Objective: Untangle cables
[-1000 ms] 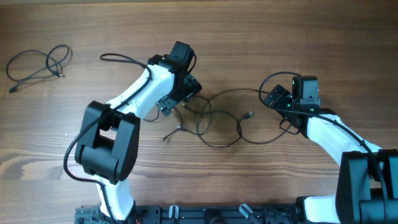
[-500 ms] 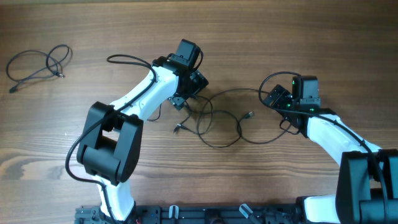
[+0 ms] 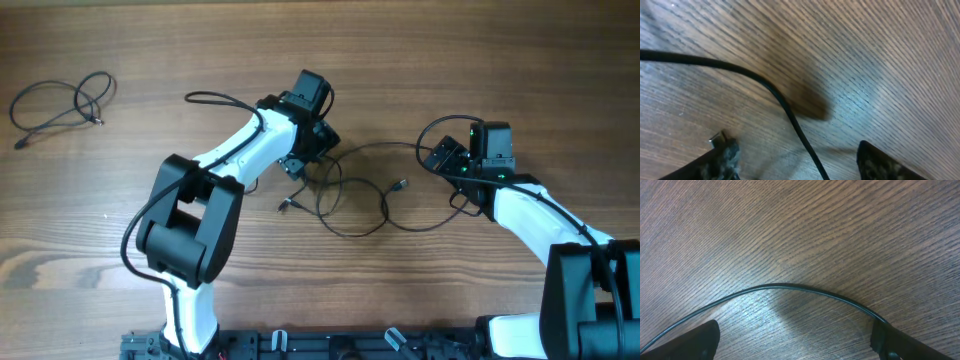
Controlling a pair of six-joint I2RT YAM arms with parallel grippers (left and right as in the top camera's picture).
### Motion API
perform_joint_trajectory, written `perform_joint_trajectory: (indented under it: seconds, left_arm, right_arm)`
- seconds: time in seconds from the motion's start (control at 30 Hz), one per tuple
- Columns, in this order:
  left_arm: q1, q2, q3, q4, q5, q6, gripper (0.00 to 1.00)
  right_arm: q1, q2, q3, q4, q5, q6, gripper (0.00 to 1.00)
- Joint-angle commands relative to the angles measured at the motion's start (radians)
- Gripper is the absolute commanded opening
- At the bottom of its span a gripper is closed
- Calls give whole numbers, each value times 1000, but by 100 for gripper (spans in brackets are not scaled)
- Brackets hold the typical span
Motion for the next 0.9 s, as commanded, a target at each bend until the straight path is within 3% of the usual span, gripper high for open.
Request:
perform_joint_trajectory:
  seconds: [0.0,0.17,0.33,0.4,0.47,0.5,0.53,0.63,0.87]
  left_arm:
    - [-12,22,-5,16,0,-2,70]
    - [-40,23,-6,45,-5,-1,44]
    - [-58,50,-6,41,-7,10,47]
    - [-58,68,-6,40,-7,10,43]
    - [-58,85,-6,29,-7,11,26]
    - [-57,84,-5,31,-8,24,8]
    - [-48,78,-2,32,-7,26,4]
    - [19,27,51,-6,-4,107,4]
    - [238,-192,110,-30,-48,108,4]
  right_arm:
    - [-2,122,-91,-46,-84,23,100]
    - [-2,122,-91,-50,-84,23,100]
    - [-2,122,-91,-51,-84,23,100]
    - [-2,122,-91,-51,-84,23,100]
    - [-2,122,-91,-52,-84,23,100]
    - [-2,122,-91,-55,-84,23,100]
    - [-2,122,-91,-55,-84,23,100]
    - [-2,122,-91,-57,-84,23,100]
    - [-2,122,-91,-58,-84,23,100]
